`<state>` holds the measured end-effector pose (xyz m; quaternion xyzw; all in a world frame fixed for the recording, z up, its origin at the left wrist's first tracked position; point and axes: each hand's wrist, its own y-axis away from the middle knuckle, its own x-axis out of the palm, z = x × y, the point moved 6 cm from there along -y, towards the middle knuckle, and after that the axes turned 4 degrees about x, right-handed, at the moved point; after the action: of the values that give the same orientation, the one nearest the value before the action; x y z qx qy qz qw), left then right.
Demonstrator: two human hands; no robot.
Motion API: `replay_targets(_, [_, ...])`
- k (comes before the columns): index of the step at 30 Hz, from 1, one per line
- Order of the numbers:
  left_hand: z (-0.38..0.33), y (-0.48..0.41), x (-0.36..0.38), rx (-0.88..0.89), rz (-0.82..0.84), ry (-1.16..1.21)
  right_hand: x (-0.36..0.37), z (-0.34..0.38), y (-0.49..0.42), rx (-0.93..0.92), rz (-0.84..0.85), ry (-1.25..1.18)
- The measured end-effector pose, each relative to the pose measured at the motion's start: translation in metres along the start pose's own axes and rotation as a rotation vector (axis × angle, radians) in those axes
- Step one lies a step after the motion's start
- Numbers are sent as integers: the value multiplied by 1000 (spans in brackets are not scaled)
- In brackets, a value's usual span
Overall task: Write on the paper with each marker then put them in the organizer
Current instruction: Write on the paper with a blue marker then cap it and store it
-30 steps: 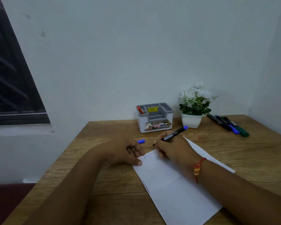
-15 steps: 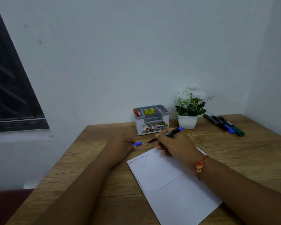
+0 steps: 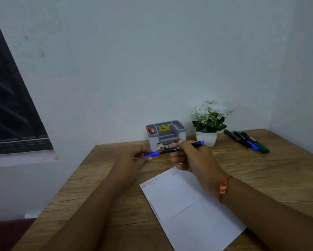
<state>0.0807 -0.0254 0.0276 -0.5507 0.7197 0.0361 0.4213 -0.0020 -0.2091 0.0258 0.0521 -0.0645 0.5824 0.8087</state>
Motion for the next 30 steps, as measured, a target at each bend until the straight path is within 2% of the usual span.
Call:
replay_targets(13, [-16,4,0,12,12,87,1,-2,0,3,53,-45])
replay_targets(22, [-28,8,1,-19,17,310,1,-5,-1,0,115,-45])
replay_targets(30, [-30,10,-9,-64,-43,443,6,-1,2,-19,217,-76])
